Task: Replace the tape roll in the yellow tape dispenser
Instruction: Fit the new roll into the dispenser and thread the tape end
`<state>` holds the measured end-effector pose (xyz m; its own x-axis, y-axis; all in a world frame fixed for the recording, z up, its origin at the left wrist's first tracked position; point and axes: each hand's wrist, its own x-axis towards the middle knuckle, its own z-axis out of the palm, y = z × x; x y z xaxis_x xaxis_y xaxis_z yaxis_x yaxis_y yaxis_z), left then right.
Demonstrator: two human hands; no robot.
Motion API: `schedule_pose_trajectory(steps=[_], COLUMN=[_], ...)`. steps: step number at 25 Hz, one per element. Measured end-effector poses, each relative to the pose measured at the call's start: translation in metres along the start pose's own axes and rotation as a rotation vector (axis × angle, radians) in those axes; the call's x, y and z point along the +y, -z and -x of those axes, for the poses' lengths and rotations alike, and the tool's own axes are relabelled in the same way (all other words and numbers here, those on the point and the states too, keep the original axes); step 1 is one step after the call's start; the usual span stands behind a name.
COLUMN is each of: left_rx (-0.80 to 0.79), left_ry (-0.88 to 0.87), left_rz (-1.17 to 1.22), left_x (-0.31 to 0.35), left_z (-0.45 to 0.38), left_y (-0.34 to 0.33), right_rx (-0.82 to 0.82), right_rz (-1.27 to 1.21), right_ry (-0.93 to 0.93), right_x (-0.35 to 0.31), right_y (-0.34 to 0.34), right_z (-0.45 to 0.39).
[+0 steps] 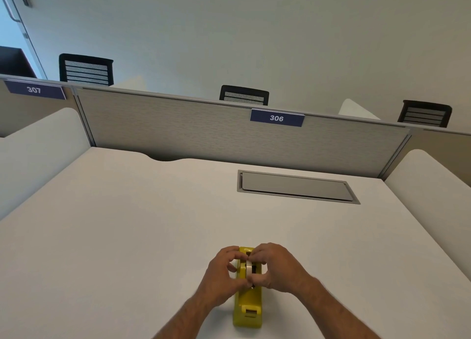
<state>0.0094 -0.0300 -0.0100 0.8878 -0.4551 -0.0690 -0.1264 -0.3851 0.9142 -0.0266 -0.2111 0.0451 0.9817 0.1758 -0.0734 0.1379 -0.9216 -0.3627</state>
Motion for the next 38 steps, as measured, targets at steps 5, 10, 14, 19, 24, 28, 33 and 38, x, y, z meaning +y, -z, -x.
schedule_pose_trajectory(steps=[5, 10, 14, 19, 24, 28, 33, 38], left_rx=[-0.002, -0.012, -0.005, -0.001, -0.001, 0.006, 0.001, -0.002], left_ry=[-0.010, 0.013, 0.020, 0.012, 0.016, 0.007, 0.031, 0.038], left_rz=[-0.024, -0.053, -0.055, -0.033, -0.042, -0.066, -0.091, -0.073], left_x=[0.0004, 0.0033, 0.0035, 0.0023, 0.0040, 0.0072, 0.0087, 0.0084], left_z=[0.0001, 0.0009, 0.0004, 0.0001, 0.0002, -0.0001, -0.0004, -0.0005], left_y=[0.0005, -0.0002, -0.0010, 0.0002, 0.0003, 0.0002, -0.0003, -0.0004], right_rx=[0.012, 0.037, 0.034, -0.005, -0.008, -0.010, 0.002, 0.020], right_rz=[-0.045, -0.112, -0.122, -0.037, -0.015, -0.022, -0.068, -0.090], right_ry=[-0.004, -0.016, -0.031, -0.027, -0.017, -0.010, -0.024, -0.040], right_x=[0.0010, 0.0005, 0.0005, 0.0003, 0.0010, 0.0012, -0.0003, 0.0015], right_y=[0.0001, 0.0032, 0.0056, 0.0031, 0.0005, 0.0026, 0.0068, 0.0082], right_z=[0.0023, -0.0004, -0.0027, -0.0025, -0.0014, -0.0012, -0.0033, -0.0046])
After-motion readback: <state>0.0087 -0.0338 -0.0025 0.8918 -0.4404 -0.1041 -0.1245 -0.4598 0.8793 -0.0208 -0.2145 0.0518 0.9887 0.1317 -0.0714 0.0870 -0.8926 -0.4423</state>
